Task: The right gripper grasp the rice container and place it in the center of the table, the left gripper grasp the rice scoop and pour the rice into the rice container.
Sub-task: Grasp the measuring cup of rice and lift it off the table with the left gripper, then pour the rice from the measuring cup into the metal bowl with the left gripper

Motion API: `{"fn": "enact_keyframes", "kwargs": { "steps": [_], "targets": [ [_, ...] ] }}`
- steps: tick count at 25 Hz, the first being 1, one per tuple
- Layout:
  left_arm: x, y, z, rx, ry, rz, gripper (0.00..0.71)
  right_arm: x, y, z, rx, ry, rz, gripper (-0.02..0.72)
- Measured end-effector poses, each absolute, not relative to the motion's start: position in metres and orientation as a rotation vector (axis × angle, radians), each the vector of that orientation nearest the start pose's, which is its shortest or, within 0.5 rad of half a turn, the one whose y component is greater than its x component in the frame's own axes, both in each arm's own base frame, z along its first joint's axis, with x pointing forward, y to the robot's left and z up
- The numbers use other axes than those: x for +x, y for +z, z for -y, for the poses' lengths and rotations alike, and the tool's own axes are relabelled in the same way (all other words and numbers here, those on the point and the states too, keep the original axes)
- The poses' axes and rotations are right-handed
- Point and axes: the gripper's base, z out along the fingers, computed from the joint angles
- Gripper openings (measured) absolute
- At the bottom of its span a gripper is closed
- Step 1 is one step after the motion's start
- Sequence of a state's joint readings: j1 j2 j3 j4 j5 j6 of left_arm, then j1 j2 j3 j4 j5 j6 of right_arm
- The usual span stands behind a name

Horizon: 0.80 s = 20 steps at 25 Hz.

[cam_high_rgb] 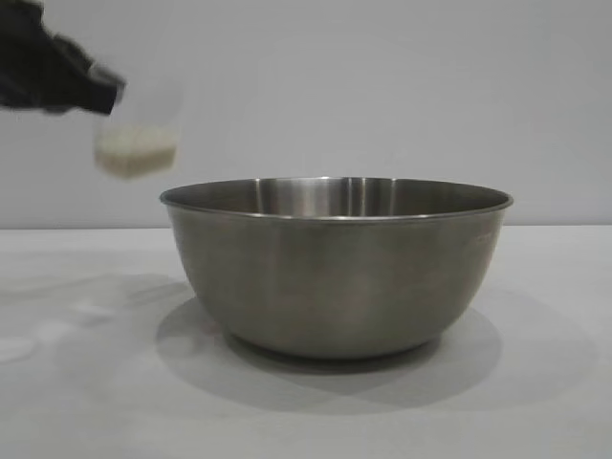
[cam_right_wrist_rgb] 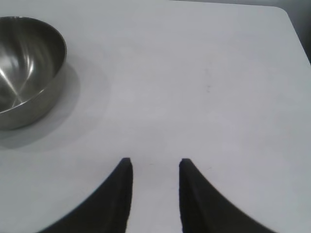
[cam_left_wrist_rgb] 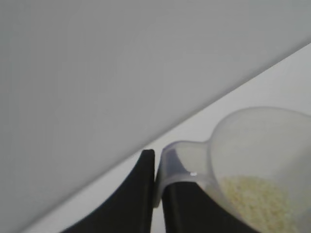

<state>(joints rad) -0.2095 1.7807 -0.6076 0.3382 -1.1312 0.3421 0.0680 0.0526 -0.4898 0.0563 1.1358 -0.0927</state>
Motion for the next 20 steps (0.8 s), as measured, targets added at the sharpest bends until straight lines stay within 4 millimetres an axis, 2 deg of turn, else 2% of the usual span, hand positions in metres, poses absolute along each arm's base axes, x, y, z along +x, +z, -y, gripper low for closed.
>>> {"fn": "enact_keyframes", "kwargs": {
  "steps": [5, 9, 14, 20],
  "targets": [
    [0.317, 0.200, 0.110, 1.004, 0.080, -1.173, 0.000, 0.000, 0.269, -0.005, -0.178, 0.055, -2.174, 0.231],
    [0.322, 0.207, 0.139, 1.267, 0.213, -1.022, 0.000, 0.000, 0.269, -0.005, -0.178, 0.055, -2.174, 0.231],
    [0.317, 0.216, 0.176, 1.475, 0.382, -0.765, 0.000, 0.000, 0.269, -0.005, -0.178, 0.055, -2.174, 0.231],
    [0.304, 0.212, 0.203, 1.690, 0.585, -0.470, 0.000, 0.000, 0.269, -0.005, -0.178, 0.055, -2.174, 0.231]
  ]
}}
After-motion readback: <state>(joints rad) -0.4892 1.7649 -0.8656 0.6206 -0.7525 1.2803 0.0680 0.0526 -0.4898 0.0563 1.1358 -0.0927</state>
